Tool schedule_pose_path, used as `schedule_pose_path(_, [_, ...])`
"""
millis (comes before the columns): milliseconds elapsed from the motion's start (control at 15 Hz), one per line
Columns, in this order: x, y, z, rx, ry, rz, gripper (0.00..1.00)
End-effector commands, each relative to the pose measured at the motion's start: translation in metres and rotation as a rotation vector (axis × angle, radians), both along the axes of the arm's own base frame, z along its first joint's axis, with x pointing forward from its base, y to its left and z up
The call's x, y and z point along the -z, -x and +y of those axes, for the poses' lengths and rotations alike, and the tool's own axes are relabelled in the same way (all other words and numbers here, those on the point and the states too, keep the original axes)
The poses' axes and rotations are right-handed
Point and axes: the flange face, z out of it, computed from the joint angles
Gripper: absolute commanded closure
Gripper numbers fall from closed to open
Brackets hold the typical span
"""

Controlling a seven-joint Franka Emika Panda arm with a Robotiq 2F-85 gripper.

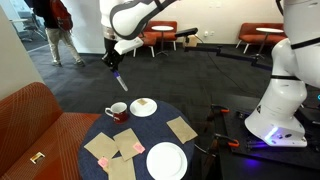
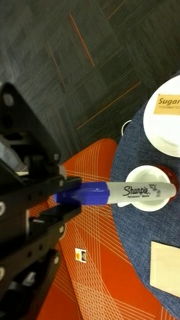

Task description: Remove the blue marker from the red mug

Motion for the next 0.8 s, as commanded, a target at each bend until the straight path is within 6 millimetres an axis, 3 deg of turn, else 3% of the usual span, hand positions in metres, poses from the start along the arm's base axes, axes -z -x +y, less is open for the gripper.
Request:
schedule_pose_path(0, [-0.036,0.058,-0.001,-0.036,0.004,0.060,0.95])
schedule_pose_path(200, [-0.054,0.094,0.000,-0.053,0.008,0.094,0.95])
schedule_pose_path(400, [-0.059,0.127,0.006,-0.088,0.002,0.134,0.95])
schedule_pose_path(733, [-0.048,0.177,0.018,-0.138,-0.011,0.209,0.95])
